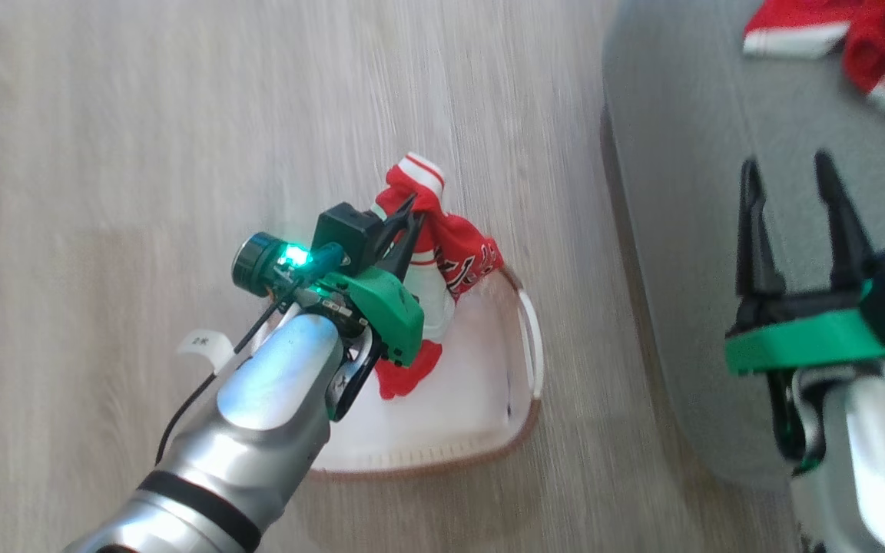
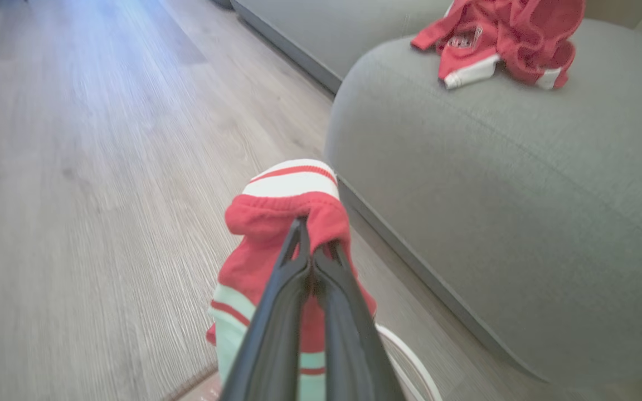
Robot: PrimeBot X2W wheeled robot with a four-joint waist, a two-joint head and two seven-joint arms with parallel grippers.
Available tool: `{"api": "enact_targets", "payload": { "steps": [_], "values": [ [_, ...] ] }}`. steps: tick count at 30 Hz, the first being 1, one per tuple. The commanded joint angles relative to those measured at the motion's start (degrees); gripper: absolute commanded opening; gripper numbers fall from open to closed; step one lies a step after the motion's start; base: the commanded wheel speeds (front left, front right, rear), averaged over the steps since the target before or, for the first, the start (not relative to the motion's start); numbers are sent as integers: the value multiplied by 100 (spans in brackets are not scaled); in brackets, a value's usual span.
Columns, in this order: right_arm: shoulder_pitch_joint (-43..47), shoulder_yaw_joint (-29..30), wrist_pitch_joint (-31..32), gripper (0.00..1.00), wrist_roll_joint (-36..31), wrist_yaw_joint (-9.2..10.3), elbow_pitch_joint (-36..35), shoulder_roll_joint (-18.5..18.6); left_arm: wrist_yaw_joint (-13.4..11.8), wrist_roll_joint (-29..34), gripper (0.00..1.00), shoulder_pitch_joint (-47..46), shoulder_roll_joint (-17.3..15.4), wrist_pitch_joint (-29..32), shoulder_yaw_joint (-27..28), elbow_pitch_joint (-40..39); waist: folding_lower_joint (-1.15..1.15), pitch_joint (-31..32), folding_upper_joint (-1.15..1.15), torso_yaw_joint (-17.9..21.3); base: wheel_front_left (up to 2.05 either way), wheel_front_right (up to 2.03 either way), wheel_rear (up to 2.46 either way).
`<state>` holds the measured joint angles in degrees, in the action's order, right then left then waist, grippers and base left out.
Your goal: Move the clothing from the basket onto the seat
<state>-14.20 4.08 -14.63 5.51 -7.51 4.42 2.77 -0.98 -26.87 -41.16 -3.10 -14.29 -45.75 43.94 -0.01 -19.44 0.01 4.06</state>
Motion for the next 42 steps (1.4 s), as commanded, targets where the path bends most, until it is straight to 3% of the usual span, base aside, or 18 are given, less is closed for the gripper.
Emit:
{"api": "enact_targets", "payload": {
  "steps": [1,9,19,34,42],
  "values": [
    [131,-78,-37,100,-50,2,-77,10,20,65,0,-109,-117,-70,225,-285,1,864,-1,-234,0,0,0],
    [664,-110,-37,100,-20,2,303,10,145,26,0,-82,-255,-63,322,-556,1,1935,-1,-318,0,0,0],
    [859,-484,-37,100,78,2,533,10,140,-80,0,-320,-294,104,385,-907,1,2404,-1,-437,0,0,0],
    [526,-2370,-37,100,686,2,859,10,81,-116,0,-628,-107,364,145,-1107,1,2689,-1,-691,0,0,0],
    [342,-2983,-37,100,953,2,989,10,-6,-119,0,-718,-59,471,18,-1021,1,2694,-1,-740,0,0,0]
  ]
}}
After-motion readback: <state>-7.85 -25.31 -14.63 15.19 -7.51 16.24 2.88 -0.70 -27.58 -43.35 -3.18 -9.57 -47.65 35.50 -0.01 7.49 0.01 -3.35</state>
